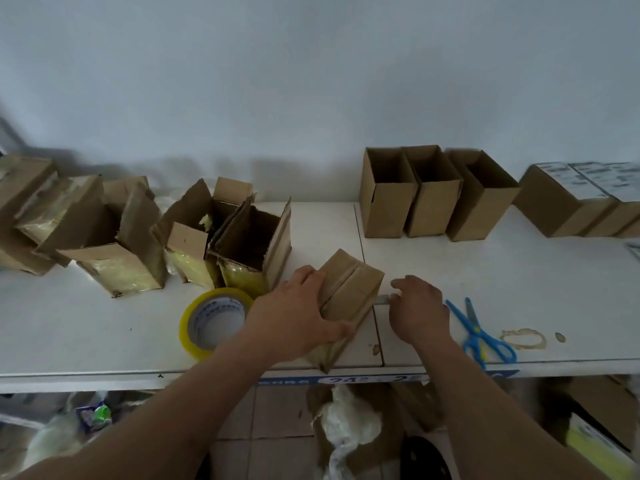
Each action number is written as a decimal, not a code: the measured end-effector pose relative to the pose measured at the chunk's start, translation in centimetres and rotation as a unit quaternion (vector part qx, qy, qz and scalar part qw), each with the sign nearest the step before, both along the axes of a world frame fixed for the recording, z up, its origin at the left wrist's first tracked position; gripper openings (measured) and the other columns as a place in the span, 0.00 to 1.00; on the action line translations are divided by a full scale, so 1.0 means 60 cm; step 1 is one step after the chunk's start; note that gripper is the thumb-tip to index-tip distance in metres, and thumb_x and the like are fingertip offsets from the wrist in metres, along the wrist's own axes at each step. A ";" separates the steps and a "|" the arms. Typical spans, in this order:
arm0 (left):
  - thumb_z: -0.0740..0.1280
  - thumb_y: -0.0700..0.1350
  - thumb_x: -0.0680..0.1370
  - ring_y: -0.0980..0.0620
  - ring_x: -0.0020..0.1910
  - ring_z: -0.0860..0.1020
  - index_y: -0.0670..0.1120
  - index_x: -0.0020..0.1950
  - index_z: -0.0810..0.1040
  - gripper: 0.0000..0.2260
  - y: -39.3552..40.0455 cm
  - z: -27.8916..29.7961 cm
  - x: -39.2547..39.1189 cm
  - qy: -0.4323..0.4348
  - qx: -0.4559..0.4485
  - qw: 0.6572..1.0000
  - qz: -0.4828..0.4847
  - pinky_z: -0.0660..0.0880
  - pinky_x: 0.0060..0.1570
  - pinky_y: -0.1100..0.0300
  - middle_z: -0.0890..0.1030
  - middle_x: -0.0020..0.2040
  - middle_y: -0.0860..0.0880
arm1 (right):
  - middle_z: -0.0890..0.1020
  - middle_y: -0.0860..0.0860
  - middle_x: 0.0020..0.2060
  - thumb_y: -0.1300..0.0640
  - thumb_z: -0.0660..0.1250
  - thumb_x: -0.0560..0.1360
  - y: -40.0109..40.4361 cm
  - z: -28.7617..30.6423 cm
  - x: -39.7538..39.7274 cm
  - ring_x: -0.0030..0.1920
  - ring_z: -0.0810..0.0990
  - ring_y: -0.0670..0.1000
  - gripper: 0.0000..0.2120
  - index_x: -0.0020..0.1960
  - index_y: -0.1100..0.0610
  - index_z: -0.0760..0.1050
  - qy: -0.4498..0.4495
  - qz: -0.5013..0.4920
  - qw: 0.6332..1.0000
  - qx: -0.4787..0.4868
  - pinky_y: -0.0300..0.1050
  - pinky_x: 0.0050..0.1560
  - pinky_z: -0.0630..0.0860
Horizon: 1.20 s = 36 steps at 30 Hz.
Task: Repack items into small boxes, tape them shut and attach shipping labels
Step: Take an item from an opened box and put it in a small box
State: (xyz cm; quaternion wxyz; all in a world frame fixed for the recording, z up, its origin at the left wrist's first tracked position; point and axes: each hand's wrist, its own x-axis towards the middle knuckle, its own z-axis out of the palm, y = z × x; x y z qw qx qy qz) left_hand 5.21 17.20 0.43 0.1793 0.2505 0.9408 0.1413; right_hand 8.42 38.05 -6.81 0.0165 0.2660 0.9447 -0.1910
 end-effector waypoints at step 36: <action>0.77 0.46 0.71 0.56 0.65 0.65 0.65 0.76 0.57 0.41 -0.048 0.020 -0.067 -0.234 0.109 0.966 0.035 0.68 0.61 0.60 0.59 0.69 0.63 | 0.79 0.46 0.29 0.51 0.64 0.79 0.005 0.143 0.012 0.30 0.76 0.44 0.05 0.49 0.50 0.78 0.222 0.019 0.896 -0.384 0.37 0.33 0.74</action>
